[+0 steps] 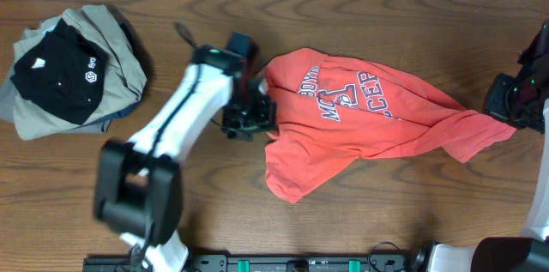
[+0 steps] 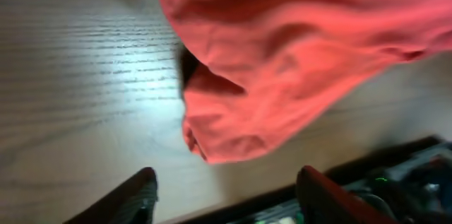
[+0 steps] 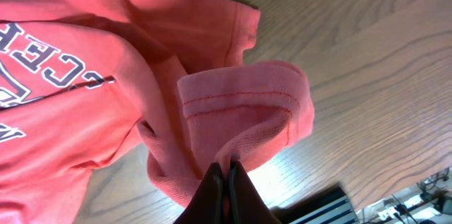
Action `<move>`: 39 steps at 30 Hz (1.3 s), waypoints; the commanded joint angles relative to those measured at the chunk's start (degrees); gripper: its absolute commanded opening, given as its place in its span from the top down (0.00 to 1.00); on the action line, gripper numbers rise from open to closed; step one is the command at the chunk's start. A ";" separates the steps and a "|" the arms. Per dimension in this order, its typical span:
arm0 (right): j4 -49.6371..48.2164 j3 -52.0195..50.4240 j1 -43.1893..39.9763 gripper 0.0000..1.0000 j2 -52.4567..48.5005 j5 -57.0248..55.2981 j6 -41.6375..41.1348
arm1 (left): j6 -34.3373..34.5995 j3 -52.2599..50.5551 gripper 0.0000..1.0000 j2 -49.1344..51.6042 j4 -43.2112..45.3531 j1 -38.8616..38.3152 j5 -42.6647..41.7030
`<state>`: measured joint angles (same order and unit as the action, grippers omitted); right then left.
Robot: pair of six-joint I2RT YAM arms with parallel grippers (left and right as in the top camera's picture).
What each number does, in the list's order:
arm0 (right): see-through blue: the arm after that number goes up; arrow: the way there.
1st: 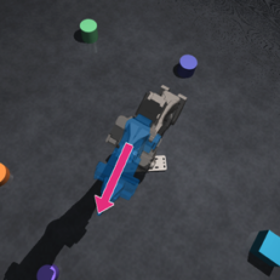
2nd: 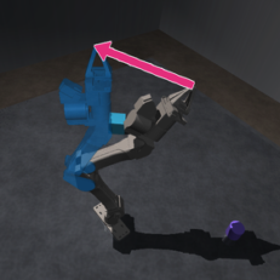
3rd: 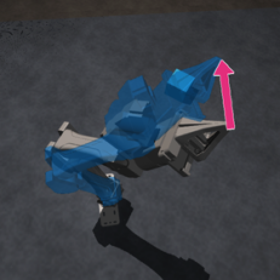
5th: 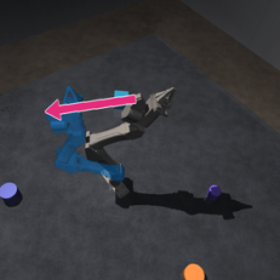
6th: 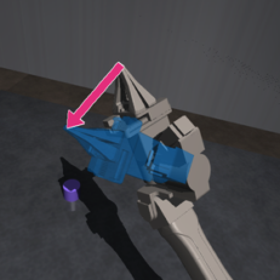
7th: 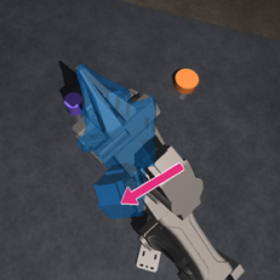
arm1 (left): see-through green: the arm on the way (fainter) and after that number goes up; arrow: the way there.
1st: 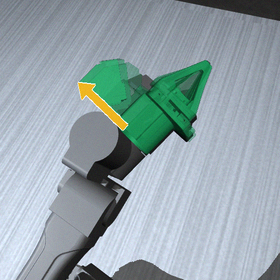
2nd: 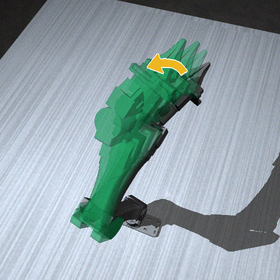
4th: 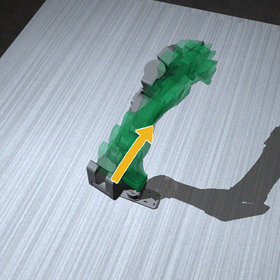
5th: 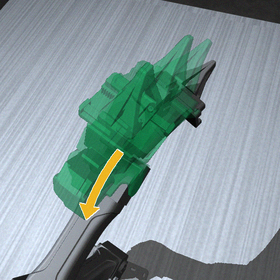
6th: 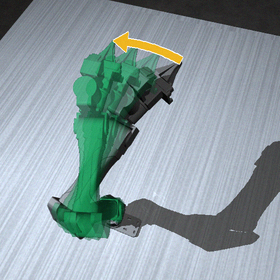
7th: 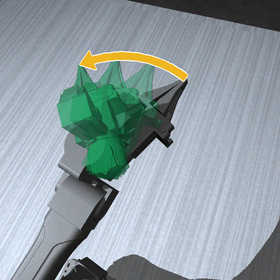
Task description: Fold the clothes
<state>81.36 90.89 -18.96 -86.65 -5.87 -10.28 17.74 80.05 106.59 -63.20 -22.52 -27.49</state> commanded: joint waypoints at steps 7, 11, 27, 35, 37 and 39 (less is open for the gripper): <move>-0.83 -0.11 -0.59 0.96 0.07 -1.62 -0.37 | -1.64 -0.46 0.33 9.03 2.62 -6.40 4.66; -0.94 -0.11 -0.59 0.96 0.07 -1.62 -0.37 | -0.22 -1.09 0.34 9.27 6.40 -9.66 8.07; -0.85 -0.11 -0.59 0.96 0.07 -1.62 -0.37 | -0.04 -2.01 0.94 5.75 6.03 -9.57 20.28; -0.94 -0.11 -0.59 0.96 0.07 -1.60 -0.37 | -0.07 -1.40 0.94 -4.94 4.98 -6.27 21.73; -0.96 -0.11 -0.59 0.96 0.07 -1.60 -0.39 | -0.04 -1.44 0.94 -5.25 4.96 -6.58 21.40; -0.94 -0.11 -0.59 0.96 0.07 -1.62 -0.39 | 0.04 -2.19 0.77 -4.83 5.05 -6.97 20.63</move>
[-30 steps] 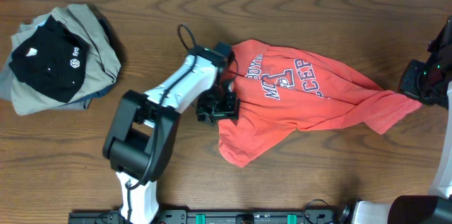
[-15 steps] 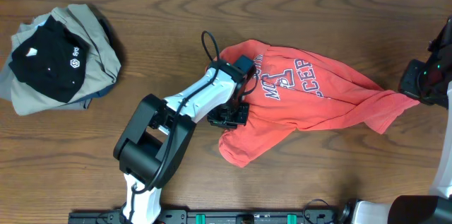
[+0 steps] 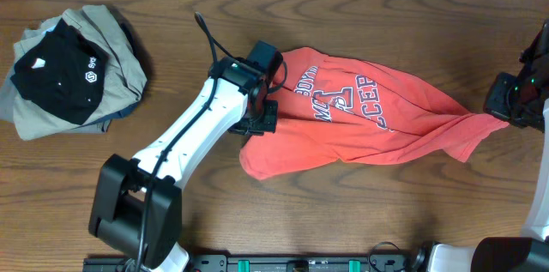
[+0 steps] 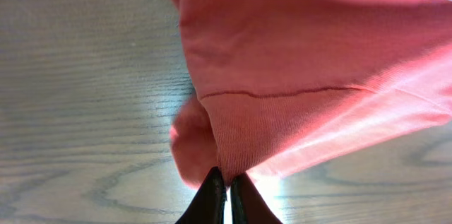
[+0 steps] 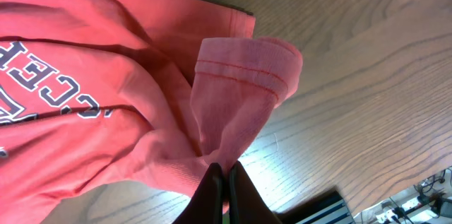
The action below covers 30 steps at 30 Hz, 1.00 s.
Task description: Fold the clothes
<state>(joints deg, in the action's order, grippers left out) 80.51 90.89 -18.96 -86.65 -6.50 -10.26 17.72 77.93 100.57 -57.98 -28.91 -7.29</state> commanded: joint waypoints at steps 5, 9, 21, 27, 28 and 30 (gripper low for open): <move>0.07 -0.11 -0.59 0.96 0.07 -0.96 -0.39 | 0.31 -2.82 0.51 3.28 0.26 -1.07 0.50; 0.07 -0.11 -0.59 0.96 0.07 -0.96 -0.42 | 0.28 -4.83 0.48 4.00 3.08 -0.90 2.93; 0.50 -0.11 -0.59 0.96 0.07 -0.76 -0.42 | -0.13 -5.62 0.49 4.81 10.97 -1.07 2.60; 0.85 -1.18 -0.59 0.92 0.07 -0.81 -0.42 | -2.71 -5.62 0.94 5.53 10.05 -1.07 -4.13; 0.79 -1.68 -0.59 0.91 0.07 -0.81 -0.42 | -2.71 -5.62 0.94 5.51 9.62 -1.07 -4.07; 0.66 -2.75 -0.59 0.92 0.07 -0.83 -0.42 | -2.82 -5.60 0.94 5.51 8.50 -0.92 -4.07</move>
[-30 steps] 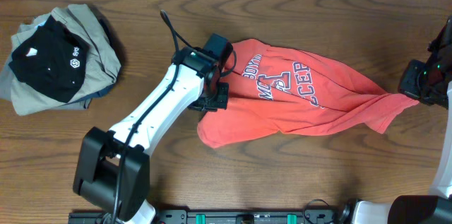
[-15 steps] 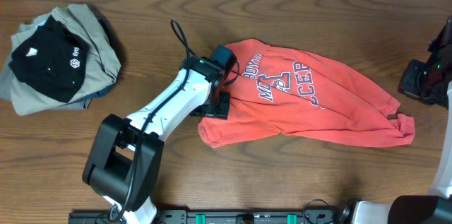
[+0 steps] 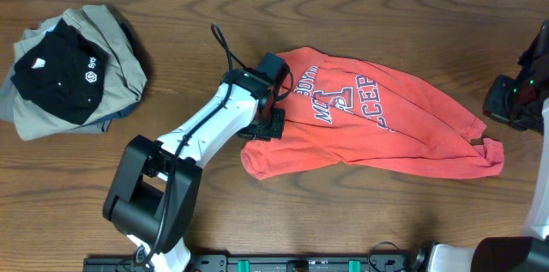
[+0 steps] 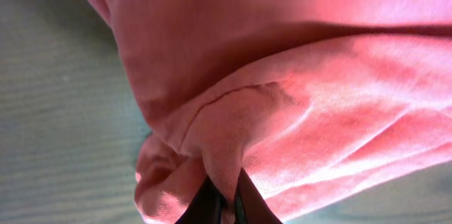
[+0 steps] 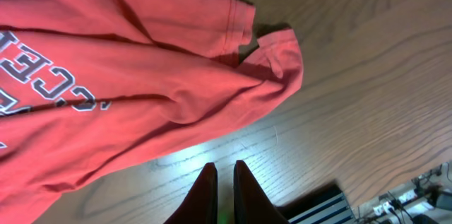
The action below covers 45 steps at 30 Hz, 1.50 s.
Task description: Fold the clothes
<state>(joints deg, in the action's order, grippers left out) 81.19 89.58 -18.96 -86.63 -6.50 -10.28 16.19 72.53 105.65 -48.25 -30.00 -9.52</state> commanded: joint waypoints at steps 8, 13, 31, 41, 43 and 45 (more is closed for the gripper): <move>-0.72 -6.54 -1.62 0.91 0.04 -1.97 -2.97 | -4.13 4.26 0.94 -3.32 -8.00 5.92 -1.86; -3.61 -11.06 -2.36 0.91 0.04 -1.62 -3.39 | -3.87 6.21 0.94 -9.16 -9.09 13.09 -4.90; -25.20 -38.18 -2.54 0.85 0.02 -4.35 -16.96 | -3.67 4.26 0.93 -11.45 -11.96 16.33 -8.04; -29.20 -40.52 -2.62 0.82 0.00 -5.07 -18.69 | -3.67 4.26 0.94 -11.45 -12.17 16.33 -8.04; -30.10 -41.64 -2.62 0.81 -0.02 -3.58 -18.64 | -3.67 4.26 0.94 -11.45 -12.15 16.33 -8.04; -31.45 -43.47 -2.60 0.76 -0.02 -1.29 -18.67 | -3.67 4.26 0.94 -11.45 -12.17 16.33 -8.04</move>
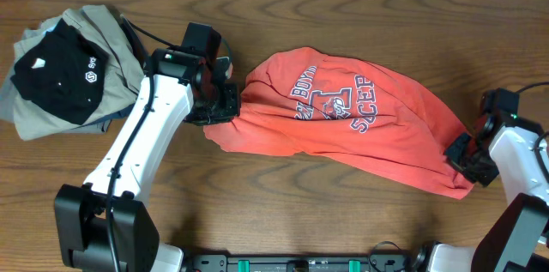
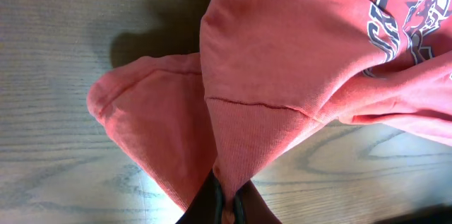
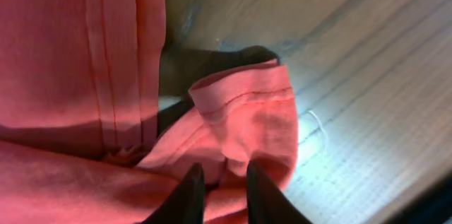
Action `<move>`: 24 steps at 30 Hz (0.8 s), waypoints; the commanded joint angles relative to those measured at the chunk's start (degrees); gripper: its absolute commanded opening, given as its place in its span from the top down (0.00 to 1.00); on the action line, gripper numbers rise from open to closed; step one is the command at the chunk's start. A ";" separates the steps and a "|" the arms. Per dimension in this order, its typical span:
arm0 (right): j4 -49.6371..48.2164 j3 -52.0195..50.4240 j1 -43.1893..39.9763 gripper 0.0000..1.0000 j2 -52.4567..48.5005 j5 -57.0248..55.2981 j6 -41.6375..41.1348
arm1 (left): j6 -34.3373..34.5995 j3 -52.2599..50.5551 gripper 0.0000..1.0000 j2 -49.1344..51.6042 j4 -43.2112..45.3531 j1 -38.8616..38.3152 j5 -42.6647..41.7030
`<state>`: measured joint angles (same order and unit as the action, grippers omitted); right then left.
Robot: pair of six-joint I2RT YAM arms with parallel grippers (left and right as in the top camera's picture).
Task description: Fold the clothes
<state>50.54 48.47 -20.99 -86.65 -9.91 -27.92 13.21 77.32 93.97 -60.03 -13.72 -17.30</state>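
A red T-shirt (image 1: 343, 117) with dark lettering lies spread across the middle of the table, print side up. My left gripper (image 1: 223, 105) is at its left edge, shut on a pinch of the red fabric (image 2: 240, 139); in the left wrist view the left gripper (image 2: 226, 206) has cloth hanging from both sides of the jaws. My right gripper (image 1: 465, 155) is at the shirt's lower right corner. In the right wrist view the right gripper (image 3: 222, 192) stands open, its fingers apart over the folded sleeve cuff (image 3: 247, 107).
A pile of folded clothes (image 1: 73, 66), black on khaki, sits at the far left, close behind my left arm. Bare wooden table (image 1: 283, 212) lies in front of the shirt. The table's front edge with dark hardware runs along the bottom.
My left gripper, still shut on the shirt, has moved left and dragged the shirt's left edge with it. My right gripper has come from the table's right edge down onto the sleeve corner.
First my left gripper was open beside the shirt's left edge while the right held the sleeve at the right. Then the left shut on the fabric. The right then let the sleeve drop onto the table. Now the shirt is stretched leftward and the right is at the sleeve again.
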 commanded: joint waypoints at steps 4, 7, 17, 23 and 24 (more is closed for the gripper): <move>-4.48 -5.95 -0.59 0.66 -0.02 2.49 -2.54 | -0.66 -0.52 0.94 0.22 -0.42 0.02 -0.26; -7.89 -7.85 -0.59 0.56 -0.02 0.48 -4.50 | -0.50 -0.52 0.94 0.22 -0.66 0.02 -0.26; -12.13 -8.04 -2.05 0.60 -0.02 -11.21 -9.14 | -0.50 -0.52 0.94 0.22 -1.03 0.02 -0.26; -13.77 -8.02 -6.54 0.55 -0.02 -12.35 -9.35 | -0.50 -0.52 0.94 0.22 -1.03 0.04 -0.26; -13.97 -8.00 -7.32 0.55 -0.02 -12.33 -9.33 | -0.50 -0.52 0.94 0.22 -1.03 0.02 -0.26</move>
<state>37.01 40.64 -26.15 -86.67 -19.33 -35.64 13.23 77.28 93.97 -60.71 -13.72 -17.67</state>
